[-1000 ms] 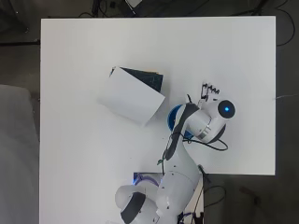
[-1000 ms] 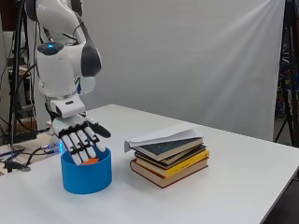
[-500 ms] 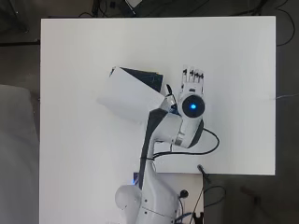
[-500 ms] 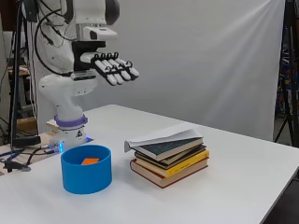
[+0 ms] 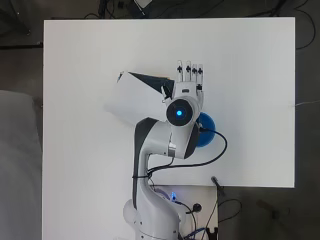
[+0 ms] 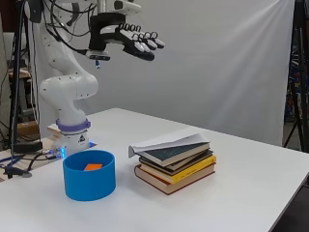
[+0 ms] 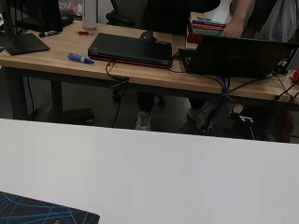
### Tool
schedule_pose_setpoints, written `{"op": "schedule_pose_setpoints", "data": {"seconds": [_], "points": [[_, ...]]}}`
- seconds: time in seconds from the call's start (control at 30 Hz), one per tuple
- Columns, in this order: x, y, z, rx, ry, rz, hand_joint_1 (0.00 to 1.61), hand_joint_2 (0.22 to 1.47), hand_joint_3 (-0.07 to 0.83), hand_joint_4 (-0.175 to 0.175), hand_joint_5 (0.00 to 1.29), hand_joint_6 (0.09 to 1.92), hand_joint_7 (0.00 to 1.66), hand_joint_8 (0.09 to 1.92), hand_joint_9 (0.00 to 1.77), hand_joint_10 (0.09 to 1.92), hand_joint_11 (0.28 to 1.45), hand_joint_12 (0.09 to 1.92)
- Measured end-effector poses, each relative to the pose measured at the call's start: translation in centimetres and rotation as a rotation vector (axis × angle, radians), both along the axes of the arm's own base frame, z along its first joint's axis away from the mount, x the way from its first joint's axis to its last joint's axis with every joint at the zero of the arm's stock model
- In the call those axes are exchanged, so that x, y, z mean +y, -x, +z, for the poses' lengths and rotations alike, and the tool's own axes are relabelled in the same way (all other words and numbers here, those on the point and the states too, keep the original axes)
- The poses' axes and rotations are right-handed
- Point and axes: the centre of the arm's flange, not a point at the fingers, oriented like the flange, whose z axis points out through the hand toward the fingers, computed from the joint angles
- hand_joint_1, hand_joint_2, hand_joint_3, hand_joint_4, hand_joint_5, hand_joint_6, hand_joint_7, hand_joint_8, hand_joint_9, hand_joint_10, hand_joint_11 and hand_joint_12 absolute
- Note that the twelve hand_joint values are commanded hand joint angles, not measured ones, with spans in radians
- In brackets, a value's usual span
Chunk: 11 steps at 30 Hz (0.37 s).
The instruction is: Teleoperate dual arm-hand system to pick and place objects
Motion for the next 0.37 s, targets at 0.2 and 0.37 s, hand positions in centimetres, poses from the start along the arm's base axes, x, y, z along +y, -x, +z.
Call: {"op": "schedule_pose_setpoints", "data": {"seconds": [0.2,0.37], "points": [[-0.1,-1.1,-1.5,0.034,0.006,0.013,0.16,1.08,0.003,0.05,0.19,0.09,0.3,0.09,0.47,0.09,0.47,0.09],[1.0,-1.5,-0.9,0.036,0.009,0.036,0.16,1.09,0.005,0.052,0.19,0.09,0.25,0.09,0.42,0.09,0.45,0.09]]}}
